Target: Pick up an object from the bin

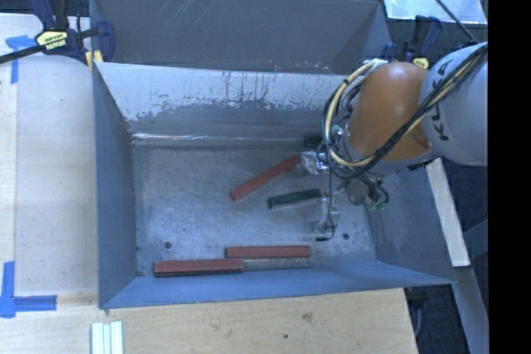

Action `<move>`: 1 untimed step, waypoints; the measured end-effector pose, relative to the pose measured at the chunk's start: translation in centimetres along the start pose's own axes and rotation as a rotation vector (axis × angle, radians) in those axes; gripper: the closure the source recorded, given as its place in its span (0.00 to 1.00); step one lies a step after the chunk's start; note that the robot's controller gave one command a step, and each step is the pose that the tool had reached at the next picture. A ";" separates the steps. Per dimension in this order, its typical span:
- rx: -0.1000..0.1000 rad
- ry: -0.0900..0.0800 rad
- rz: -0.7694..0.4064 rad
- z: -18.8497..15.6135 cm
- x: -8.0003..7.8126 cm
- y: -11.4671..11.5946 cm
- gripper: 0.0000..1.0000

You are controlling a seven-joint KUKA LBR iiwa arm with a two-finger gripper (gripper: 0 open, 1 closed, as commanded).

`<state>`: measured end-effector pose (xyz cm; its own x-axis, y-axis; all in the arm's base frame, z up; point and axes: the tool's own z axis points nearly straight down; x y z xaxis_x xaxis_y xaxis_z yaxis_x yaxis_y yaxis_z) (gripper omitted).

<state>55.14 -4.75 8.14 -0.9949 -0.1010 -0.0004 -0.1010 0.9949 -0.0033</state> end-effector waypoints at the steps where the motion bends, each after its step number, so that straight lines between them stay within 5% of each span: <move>1: -0.002 -0.009 0.000 1.0 -1.0 2.6 1.00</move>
Offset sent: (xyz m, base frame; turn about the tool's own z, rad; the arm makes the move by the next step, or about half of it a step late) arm 0.0000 0.0000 0.0000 0.0000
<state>55.87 -2.10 7.18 -0.9948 -0.1010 -0.0094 -0.1009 0.9949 -0.0013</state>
